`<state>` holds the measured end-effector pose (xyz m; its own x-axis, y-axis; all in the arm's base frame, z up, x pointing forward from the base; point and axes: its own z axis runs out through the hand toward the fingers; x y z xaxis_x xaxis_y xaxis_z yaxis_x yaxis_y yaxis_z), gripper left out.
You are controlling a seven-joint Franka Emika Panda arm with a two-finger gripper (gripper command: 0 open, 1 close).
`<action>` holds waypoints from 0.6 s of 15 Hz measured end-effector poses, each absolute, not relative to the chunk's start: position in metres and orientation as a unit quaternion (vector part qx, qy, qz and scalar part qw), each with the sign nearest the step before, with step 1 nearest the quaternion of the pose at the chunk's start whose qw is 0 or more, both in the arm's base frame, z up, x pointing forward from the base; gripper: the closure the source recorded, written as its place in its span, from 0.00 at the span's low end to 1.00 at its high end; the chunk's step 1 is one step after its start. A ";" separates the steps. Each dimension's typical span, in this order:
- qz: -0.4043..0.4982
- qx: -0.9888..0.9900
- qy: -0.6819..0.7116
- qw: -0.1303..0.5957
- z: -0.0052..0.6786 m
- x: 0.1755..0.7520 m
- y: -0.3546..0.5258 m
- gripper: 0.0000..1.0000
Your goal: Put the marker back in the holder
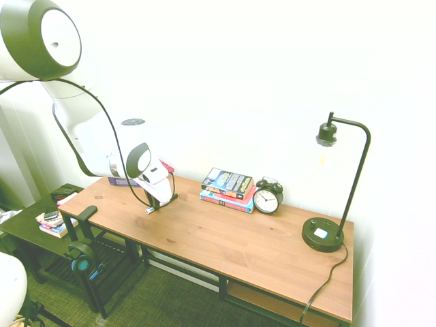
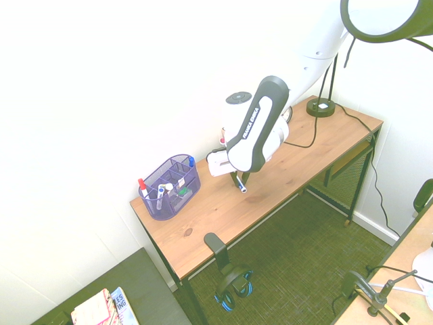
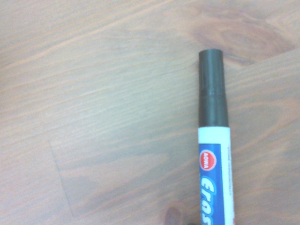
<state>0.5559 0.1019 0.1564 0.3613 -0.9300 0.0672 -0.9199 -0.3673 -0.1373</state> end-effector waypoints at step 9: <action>-0.024 -0.758 0.610 0.228 0.353 0.551 0.176 1.00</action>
<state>0.5512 0.1760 0.3533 0.2547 -0.9364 -0.2414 -0.9141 -0.1517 -0.3760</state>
